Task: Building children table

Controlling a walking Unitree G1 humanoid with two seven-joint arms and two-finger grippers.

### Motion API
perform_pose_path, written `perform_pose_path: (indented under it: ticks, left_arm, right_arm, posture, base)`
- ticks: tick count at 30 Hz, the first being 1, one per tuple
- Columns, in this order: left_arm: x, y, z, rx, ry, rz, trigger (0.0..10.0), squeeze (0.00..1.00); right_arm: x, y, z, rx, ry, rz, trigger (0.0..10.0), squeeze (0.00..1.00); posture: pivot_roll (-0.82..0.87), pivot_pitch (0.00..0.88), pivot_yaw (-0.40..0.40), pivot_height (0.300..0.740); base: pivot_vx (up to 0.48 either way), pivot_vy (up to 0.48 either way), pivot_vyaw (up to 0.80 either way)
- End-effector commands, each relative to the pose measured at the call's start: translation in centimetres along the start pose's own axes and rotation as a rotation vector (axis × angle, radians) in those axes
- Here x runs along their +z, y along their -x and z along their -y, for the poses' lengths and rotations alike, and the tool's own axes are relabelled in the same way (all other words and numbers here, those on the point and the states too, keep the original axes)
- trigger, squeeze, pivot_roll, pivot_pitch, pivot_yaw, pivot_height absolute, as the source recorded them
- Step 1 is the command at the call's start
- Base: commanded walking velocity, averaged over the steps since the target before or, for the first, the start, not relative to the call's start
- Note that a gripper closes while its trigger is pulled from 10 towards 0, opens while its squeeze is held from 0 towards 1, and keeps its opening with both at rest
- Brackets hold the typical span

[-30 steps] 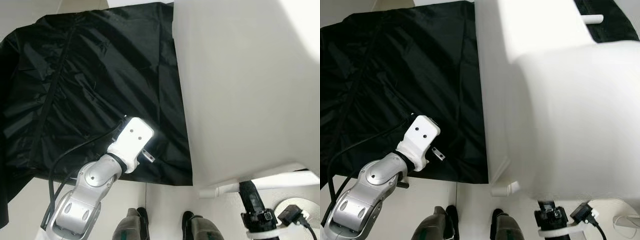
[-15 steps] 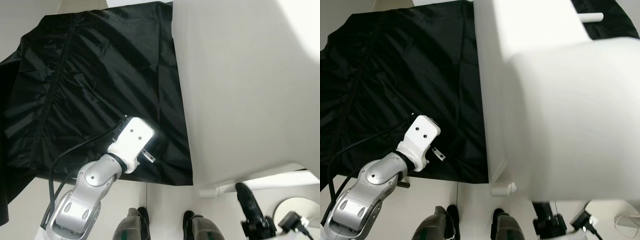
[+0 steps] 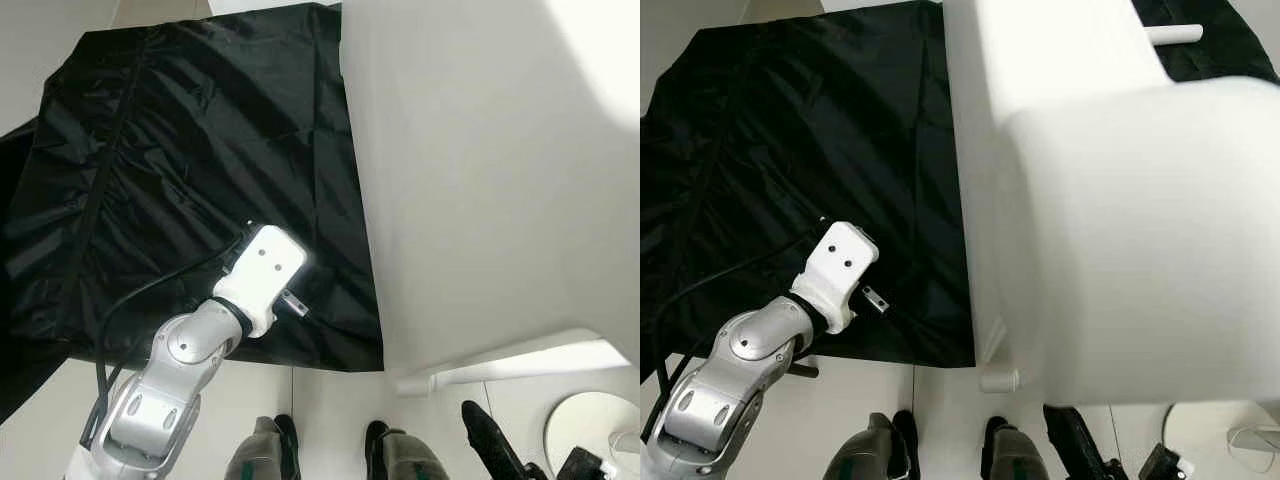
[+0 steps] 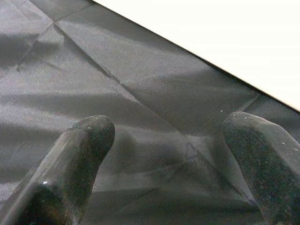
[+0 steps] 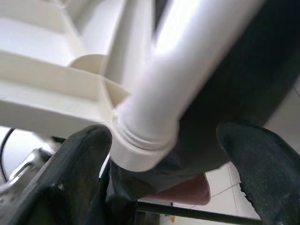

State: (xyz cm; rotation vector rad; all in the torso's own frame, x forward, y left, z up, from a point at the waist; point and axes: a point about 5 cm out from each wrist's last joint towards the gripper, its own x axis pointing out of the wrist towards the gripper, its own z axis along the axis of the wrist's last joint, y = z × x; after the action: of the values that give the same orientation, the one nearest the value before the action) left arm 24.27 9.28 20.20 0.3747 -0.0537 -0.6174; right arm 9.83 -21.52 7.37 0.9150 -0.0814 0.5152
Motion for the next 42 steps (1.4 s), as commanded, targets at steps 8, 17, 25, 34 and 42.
perform_pose_path:
  ticks: [8,17,25,34,42]
  left_arm:
    - [-0.7,-0.1,-0.3,0.016,-0.005,-0.014,10.0,0.00]
    - [-0.7,-0.5,-0.5,0.036,-0.008,-0.003,10.0,0.00]
    - [-0.6,-0.6,-0.7,0.060,-0.005,0.008,10.0,0.00]
    - [-1.0,0.1,-1.8,0.091,0.034,0.006,10.0,0.00]
    - [-0.8,0.3,-4.2,0.209,0.029,0.009,10.0,0.00]
  right_arm:
    - [6.5,-3.7,-2.2,0.076,0.186,0.221,10.0,0.00]
    - [8.3,-5.6,-3.0,0.129,0.216,0.258,10.0,0.00]
    - [5.7,-6.3,-2.4,0.106,0.209,0.100,10.0,0.00]
    - [10.5,-11.2,-1.4,-0.076,0.299,0.344,10.0,0.00]
    - [11.6,-16.2,0.1,-0.239,0.352,0.324,10.0,0.00]
  posture:
    - [-0.08,0.253,0.106,0.740]
    - [-0.09,0.238,0.088,0.740]
    - [-0.09,0.232,0.071,0.740]
    - [-0.08,0.220,0.066,0.740]
    - [-0.08,0.192,0.040,0.740]
  base:
    - [0.000,0.000,0.00]
    - [0.000,0.000,0.00]
    - [0.000,0.000,0.00]
    - [0.000,0.000,0.00]
    - [0.000,0.000,0.00]
